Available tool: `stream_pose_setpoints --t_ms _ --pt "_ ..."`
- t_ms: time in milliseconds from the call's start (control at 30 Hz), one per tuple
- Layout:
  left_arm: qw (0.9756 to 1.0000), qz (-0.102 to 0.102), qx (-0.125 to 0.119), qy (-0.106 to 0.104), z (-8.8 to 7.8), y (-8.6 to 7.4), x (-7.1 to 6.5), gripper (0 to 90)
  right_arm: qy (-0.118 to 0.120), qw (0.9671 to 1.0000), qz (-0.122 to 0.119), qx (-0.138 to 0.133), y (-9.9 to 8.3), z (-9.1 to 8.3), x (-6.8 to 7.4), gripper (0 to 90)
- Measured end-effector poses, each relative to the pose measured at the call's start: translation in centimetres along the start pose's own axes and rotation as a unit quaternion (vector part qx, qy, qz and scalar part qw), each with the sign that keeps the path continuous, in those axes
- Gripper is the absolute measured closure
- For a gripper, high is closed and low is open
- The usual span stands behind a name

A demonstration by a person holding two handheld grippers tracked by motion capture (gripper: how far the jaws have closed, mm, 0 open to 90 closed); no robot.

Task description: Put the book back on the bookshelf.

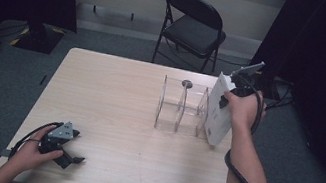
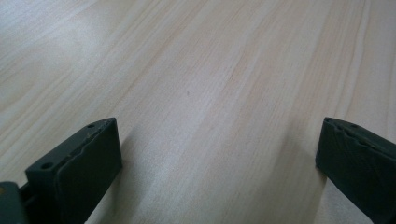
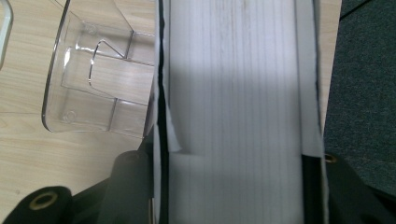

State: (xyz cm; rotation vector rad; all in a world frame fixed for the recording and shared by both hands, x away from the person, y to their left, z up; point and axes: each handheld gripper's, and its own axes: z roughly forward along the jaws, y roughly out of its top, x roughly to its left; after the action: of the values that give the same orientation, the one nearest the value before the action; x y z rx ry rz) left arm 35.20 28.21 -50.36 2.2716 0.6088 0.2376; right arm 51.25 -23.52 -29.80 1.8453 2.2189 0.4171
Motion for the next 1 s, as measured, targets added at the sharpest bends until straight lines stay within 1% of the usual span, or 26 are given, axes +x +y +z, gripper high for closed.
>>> stream_pose_setpoints --t_ms 267,433,567,600,667,800,1000 --pt "1.0000 0.000 0.000 0.000 0.0 0.0 0.0 0.0 -0.002 1.0000 0.000 0.000 0.3 0.3 0.3 52.7" --pt "1.0000 0.000 0.000 0.000 0.0 0.0 0.0 0.0 0.000 1.0000 0.001 -0.002 0.4 0.5 0.3 52.8" --pt "1.0000 0.000 0.000 0.000 0.0 0.0 0.0 0.0 -0.004 1.0000 0.002 -0.002 0.5 0.6 0.5 52.7" --pt "1.0000 0.000 0.000 0.000 0.0 0.0 0.0 0.0 -0.007 1.0000 -0.002 -0.001 0.6 0.7 0.5 52.7" --pt "1.0000 0.000 0.000 0.000 0.0 0.0 0.0 0.0 -0.006 1.0000 0.003 -0.002 0.6 0.8 0.5 52.7" --pt "1.0000 0.000 0.000 0.000 0.0 0.0 0.0 0.0 -0.006 1.0000 0.000 0.000 0.7 1.0 0.8 52.7" --pt "1.0000 0.000 0.000 0.000 0.0 0.0 0.0 0.0 -0.011 0.9999 0.002 -0.009 0.7 1.3 1.0 52.7"
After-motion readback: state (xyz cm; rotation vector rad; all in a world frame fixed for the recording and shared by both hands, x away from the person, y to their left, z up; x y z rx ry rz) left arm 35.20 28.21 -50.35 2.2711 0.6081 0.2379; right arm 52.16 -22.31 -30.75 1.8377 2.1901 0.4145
